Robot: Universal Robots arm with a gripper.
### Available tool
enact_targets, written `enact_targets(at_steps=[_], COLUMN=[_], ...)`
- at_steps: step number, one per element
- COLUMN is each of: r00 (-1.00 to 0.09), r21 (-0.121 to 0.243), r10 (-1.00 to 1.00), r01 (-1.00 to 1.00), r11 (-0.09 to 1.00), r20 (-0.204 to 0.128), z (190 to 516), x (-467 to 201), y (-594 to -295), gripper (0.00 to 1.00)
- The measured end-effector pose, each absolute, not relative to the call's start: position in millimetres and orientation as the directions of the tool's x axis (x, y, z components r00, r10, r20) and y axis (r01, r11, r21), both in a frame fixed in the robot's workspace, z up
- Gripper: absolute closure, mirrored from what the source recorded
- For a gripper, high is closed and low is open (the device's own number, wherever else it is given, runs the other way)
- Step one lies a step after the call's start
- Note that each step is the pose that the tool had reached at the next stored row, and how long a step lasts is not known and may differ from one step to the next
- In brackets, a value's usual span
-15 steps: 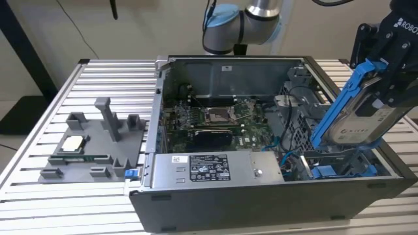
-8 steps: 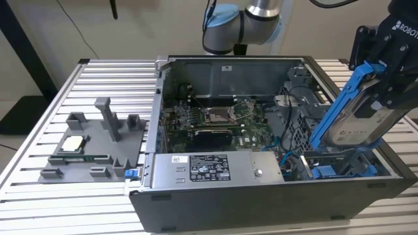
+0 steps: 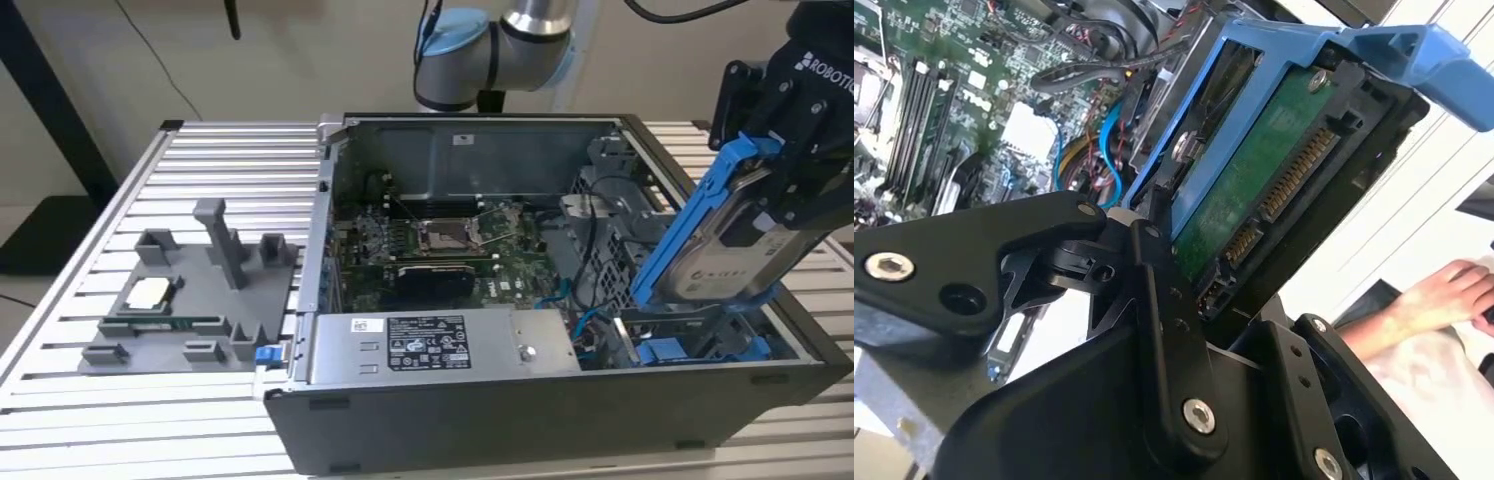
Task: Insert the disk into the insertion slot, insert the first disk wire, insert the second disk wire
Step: 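Insert the disk into the insertion slot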
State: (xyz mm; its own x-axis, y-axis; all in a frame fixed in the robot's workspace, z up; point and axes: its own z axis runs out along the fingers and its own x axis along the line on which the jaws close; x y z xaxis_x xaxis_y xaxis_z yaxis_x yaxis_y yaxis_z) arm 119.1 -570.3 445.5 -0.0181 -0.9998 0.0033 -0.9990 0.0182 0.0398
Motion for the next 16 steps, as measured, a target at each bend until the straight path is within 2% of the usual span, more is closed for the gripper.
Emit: enact_targets(at_steps=[16], r00=[-0.018], r21=[0.041], r10=[-1.0], r01=[-0.999], r11=[0.018], r20=[0.003], z=[441.7], x=[119.1], y=[-570.3], gripper=[0.67])
